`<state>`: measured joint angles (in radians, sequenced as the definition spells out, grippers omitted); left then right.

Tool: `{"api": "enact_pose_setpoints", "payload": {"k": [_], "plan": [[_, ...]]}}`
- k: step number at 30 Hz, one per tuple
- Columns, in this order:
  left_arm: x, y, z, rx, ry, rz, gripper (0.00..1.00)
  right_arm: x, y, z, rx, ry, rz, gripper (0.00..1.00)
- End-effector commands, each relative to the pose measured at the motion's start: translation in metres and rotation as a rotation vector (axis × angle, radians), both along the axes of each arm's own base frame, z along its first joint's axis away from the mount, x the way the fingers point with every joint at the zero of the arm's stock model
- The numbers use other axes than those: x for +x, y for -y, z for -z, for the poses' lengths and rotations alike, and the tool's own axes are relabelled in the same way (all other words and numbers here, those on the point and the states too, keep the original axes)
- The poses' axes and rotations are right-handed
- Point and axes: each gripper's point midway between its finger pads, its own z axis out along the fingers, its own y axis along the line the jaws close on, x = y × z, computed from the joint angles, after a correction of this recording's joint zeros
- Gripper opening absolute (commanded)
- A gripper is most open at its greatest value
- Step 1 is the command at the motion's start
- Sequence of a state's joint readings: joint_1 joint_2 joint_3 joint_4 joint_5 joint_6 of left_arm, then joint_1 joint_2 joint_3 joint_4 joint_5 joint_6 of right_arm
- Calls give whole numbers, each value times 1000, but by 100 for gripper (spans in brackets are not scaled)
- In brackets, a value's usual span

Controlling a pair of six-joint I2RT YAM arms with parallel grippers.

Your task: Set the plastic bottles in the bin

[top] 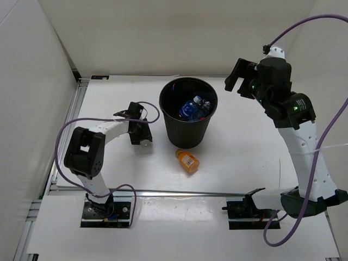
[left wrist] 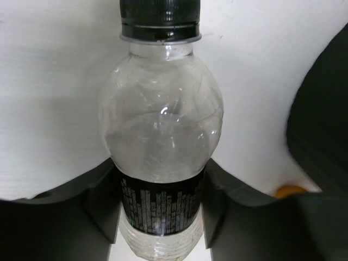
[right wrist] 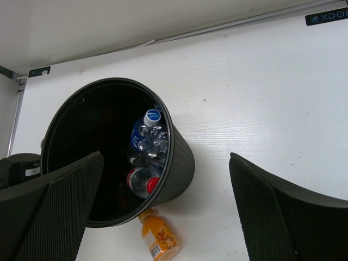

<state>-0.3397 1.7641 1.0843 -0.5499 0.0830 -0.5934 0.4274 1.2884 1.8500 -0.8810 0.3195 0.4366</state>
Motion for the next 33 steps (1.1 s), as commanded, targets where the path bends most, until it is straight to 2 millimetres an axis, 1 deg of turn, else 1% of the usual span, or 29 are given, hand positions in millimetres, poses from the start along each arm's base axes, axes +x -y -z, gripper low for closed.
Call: {"api": "enact_pose_setpoints", "payload": {"k": [1,2,3,4,5,6,7,8,9,10,11,12,13,14,15,16,17,18,19,20,21,22,24,25,26,28,29,31,33], "plan": [[1,-12,-25,26,79,-19,52,1,4,-2,-7,21,18,100],[4,-17,-31,17,94,-43,44,1,4,-2,-7,21,18,100],[8,-22,-38,23,117,-60,44,1,4,-2,-7,21,18,100],[15,-26,-59,12,172,-97,36,0,2,-2,5,19,11,100],[22,-35,-72,11,204,-134,35,0,2,-2,5,19,11,100],[35,-38,-98,1,268,-161,35,0,1,-2,8,17,2,100],[43,-41,-118,-8,316,-188,35,0,0,-2,16,16,5,100],[50,-47,-148,-16,387,-223,35,0,0,-2,16,16,5,100],[57,-49,-171,-32,435,-235,35,0,0,-2,16,16,5,100],[74,-46,-217,-60,543,-225,35,-1,1,0,13,8,6,100],[79,-41,-249,-95,612,-206,35,0,2,3,5,1,15,100],[87,-36,-271,-119,655,-184,36,0,2,7,1,-9,16,100],[95,-24,-330,-168,779,-145,36,0,2,7,10,-10,19,100],[97,-12,-356,-186,837,-81,36,0,2,13,2,-28,20,100],[105,4,-367,-192,863,-37,36,0,2,13,2,-28,20,100],[102,13,-413,-227,956,0,37,0,3,17,3,-36,31,100],[102,23,-427,-232,995,47,37,0,3,17,3,-36,32,100],[106,43,-428,-265,991,112,37,0,3,17,3,-36,32,100],[105,48,-454,-299,1043,133,38,-1,4,19,0,-45,32,100],[103,60,-456,-326,1043,169,38,0,5,23,-8,-53,40,100],[107,76,-448,-366,1012,217,38,-2,6,20,-4,-45,40,100],[103,89,-452,-393,1015,253,38,-2,8,20,-8,-43,48,100],[100,111,-439,-424,972,295,40,-1,10,28,-22,-60,61,100],[93,129,-434,-446,953,337,40,-4,11,24,-8,-50,65,100],[92,140,-420,-447,919,355,41,-4,11,28,-13,-59,65,100],[80,160,-406,-439,889,389,45,-7,12,32,-11,-74,58,100],[79,166,-387,-424,848,395,46,-5,17,32,1,-75,79,100],[79,169,-367,-398,813,402,48,-10,24,35,28,-87,92,100],[68,177,-352,-393,769,426,51,-13,30,43,51,-115,100,100]]}}
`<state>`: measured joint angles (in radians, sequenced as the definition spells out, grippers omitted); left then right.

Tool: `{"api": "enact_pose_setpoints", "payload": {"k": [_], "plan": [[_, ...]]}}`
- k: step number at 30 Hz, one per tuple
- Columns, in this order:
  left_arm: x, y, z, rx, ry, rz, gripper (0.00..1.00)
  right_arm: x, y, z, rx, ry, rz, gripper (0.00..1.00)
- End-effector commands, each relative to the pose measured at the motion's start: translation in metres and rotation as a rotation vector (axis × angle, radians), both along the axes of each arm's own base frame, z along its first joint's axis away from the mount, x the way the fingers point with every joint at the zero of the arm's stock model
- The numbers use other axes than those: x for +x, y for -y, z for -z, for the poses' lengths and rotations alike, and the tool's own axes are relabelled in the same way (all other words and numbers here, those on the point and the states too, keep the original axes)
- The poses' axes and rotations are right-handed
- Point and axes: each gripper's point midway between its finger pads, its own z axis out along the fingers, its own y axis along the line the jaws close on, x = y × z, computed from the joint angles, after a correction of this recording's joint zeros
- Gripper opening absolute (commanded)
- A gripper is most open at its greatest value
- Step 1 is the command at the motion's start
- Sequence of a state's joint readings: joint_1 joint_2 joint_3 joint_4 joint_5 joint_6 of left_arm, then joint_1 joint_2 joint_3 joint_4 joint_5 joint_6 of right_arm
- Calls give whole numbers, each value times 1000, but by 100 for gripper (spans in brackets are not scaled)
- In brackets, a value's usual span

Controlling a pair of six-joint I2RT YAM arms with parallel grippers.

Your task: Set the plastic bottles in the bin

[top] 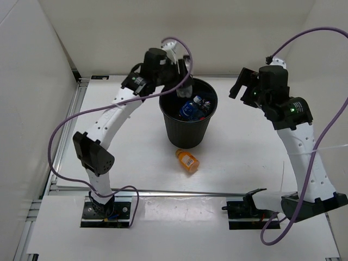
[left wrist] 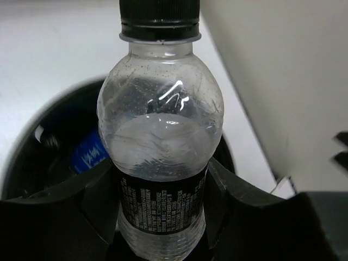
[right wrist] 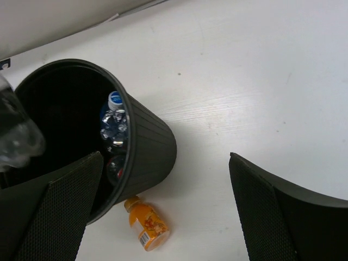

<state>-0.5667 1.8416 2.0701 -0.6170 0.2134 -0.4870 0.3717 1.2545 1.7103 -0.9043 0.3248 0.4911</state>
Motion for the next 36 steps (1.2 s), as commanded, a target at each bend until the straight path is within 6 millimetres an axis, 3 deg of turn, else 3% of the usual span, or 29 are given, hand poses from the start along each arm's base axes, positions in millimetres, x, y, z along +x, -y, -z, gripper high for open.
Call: {"api": "enact_pose_setpoints", "payload": {"k": [1,5,10,11,12,14,15,16,17,18,19,22,23,25,26,28,30,31,34,36], "plan": [[-22,0,-5,21,10,40,55,-14,12,-5,58,12,21,100],[-35,-1,-10,28,19,34,99,-18,16,10,68,-26,17,100],[-42,-25,-38,40,88,-45,100,-34,0,41,85,-83,-106,100],[-44,-33,-43,52,105,-66,100,-41,-12,65,101,-137,-176,100],[-48,-49,-60,54,145,-121,100,-50,-15,66,104,-116,-220,100],[-50,-71,-53,82,132,-203,100,-63,-27,63,110,-54,-314,100],[-57,-96,-64,89,155,-301,100,-69,-33,75,85,-59,-381,100],[-59,-108,-44,134,130,-344,100,-73,-37,76,67,-40,-413,100],[-63,-120,-37,138,115,-397,100,-81,-45,72,48,-11,-463,100],[-71,-150,-45,135,141,-502,100,-86,-48,80,21,-19,-490,100],[-74,-163,-15,186,97,-543,100,-89,-51,84,-21,-4,-531,100],[-91,-204,-2,193,82,-679,100,-109,-71,98,-55,24,-644,100],[-95,-210,18,224,55,-695,100,-123,-84,118,-75,26,-722,100],[-105,-225,27,237,41,-733,100,-140,-97,143,-118,11,-790,100],[-108,-231,40,257,7,-748,100,-147,-99,169,-147,-35,-799,100],[-112,-236,45,275,-8,-754,100,-156,-103,193,-218,-65,-792,100],[-118,-239,64,319,-53,-751,100,-161,-102,220,-316,-78,-756,100],[-120,-241,65,318,-52,-751,100,-175,-115,230,-357,-69,-794,100],[-129,-247,79,338,-83,-764,100,-183,-123,257,-545,-55,-775,100],[-135,-252,82,346,-84,-773,100,-185,-129,266,-552,-77,-730,100]]}}
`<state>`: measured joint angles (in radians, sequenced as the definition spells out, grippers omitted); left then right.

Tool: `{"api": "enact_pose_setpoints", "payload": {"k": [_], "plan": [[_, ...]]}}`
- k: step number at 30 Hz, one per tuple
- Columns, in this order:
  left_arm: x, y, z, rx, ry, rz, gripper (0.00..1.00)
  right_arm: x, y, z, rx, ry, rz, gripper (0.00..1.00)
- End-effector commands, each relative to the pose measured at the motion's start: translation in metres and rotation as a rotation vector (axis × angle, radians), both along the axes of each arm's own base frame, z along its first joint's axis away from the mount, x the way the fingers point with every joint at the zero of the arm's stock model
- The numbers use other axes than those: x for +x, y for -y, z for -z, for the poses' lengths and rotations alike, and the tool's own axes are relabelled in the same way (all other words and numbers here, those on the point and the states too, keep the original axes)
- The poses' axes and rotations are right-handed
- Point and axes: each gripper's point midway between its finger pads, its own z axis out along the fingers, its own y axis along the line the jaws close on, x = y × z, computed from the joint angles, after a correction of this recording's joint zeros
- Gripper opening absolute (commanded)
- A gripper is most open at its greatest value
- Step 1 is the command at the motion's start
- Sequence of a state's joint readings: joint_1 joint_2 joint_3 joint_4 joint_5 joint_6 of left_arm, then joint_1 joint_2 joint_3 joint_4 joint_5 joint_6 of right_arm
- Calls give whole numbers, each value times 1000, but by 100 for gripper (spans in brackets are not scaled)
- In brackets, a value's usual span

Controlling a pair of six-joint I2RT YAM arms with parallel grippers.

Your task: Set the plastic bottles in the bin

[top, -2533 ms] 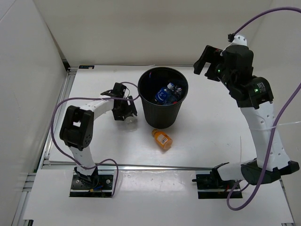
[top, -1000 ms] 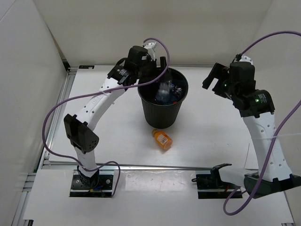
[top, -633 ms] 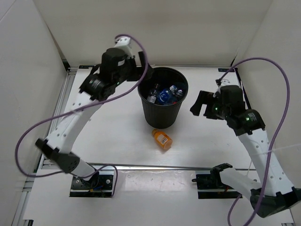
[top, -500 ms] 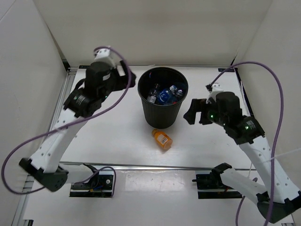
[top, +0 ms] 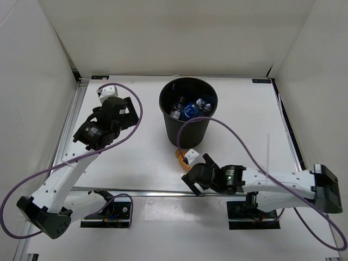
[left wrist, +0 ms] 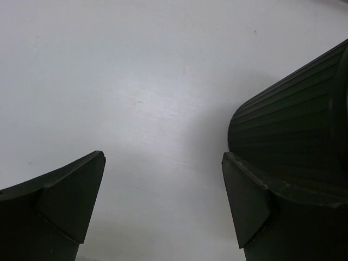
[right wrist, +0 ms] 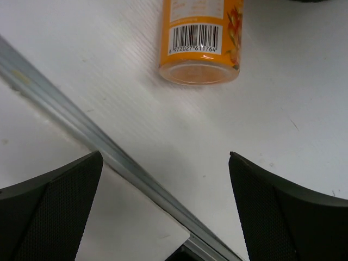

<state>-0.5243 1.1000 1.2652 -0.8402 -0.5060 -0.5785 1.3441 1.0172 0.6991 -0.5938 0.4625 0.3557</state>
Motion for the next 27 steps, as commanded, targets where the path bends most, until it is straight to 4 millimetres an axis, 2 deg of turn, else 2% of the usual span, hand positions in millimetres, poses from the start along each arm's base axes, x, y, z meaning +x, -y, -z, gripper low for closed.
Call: {"api": "enact_pose_setpoints", "payload": {"k": [1,6,10,13,17,19,21,27], "plan": [[-15,-19,-3,9,10,-56,100,25,-8,-1,-3,157,170,100],[-32,-26,0,2,-2,-52,100,34,-16,-13,61,194,244,100],[-44,-30,11,11,-41,-48,100,32,-37,-16,145,182,187,100],[-50,-34,13,10,-40,-48,100,26,-53,-17,186,152,132,100],[-57,-38,16,15,-48,-48,100,28,-71,-16,219,141,65,100],[-60,-38,19,14,-58,-41,100,33,-71,-8,198,142,57,100],[-61,-38,19,14,-58,-41,100,46,-68,1,187,117,122,100],[-63,-40,15,23,-59,-35,100,61,-77,9,170,117,173,100]]}}
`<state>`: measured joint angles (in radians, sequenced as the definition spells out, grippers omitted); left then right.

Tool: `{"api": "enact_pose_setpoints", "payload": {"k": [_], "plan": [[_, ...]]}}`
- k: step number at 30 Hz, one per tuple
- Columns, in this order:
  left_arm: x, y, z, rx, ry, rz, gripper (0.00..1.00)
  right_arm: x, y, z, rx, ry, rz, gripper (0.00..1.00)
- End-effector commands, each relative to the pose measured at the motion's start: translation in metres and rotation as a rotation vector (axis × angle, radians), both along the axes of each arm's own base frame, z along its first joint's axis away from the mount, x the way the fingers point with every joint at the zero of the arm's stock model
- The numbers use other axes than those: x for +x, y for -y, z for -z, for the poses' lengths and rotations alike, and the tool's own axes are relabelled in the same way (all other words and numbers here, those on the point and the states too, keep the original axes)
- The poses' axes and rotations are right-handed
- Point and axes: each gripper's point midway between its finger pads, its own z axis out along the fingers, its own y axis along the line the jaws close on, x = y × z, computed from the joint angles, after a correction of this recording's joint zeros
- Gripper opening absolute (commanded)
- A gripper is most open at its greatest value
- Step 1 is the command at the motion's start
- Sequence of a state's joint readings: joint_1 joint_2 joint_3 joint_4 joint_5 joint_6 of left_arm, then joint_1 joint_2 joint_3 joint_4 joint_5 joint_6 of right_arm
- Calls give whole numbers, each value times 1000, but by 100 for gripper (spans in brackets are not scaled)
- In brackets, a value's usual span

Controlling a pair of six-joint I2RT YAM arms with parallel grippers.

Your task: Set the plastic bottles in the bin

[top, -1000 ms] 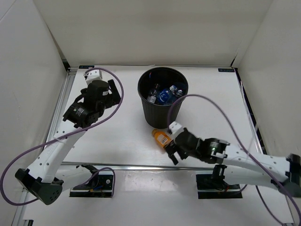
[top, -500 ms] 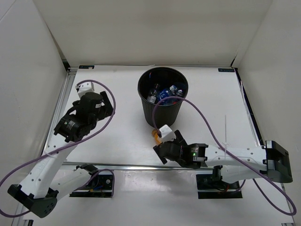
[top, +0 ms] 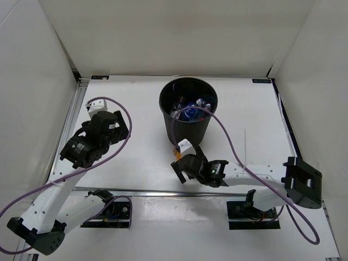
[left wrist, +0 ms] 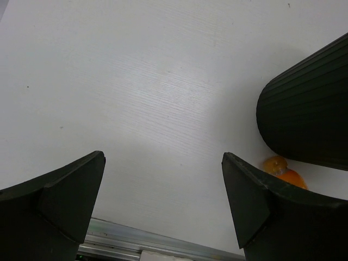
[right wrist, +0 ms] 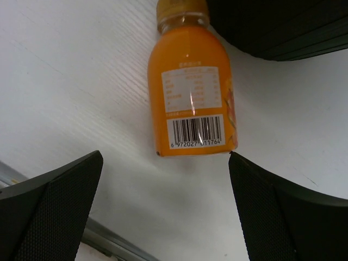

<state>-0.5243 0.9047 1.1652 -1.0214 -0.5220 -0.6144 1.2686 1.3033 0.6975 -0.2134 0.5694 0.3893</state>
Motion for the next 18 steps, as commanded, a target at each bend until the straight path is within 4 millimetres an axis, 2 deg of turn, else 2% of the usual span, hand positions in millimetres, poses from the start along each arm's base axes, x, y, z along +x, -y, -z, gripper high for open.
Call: {"api": "enact_pose_setpoints", "payload": {"k": [1,6,10,14,18], "plan": [[-5,-5,-6,-3,15,-3,100,9,-27,-16,80,30,6,100],[-9,-7,-5,11,6,3,100,14,-29,-8,50,34,1,100],[-13,-11,-8,17,7,-4,100,17,-27,-9,45,49,16,100],[-14,-12,-6,21,-1,-4,100,28,-23,-11,36,69,55,100],[-16,-13,-5,26,-9,-4,100,38,-27,-11,33,69,78,100]]}}
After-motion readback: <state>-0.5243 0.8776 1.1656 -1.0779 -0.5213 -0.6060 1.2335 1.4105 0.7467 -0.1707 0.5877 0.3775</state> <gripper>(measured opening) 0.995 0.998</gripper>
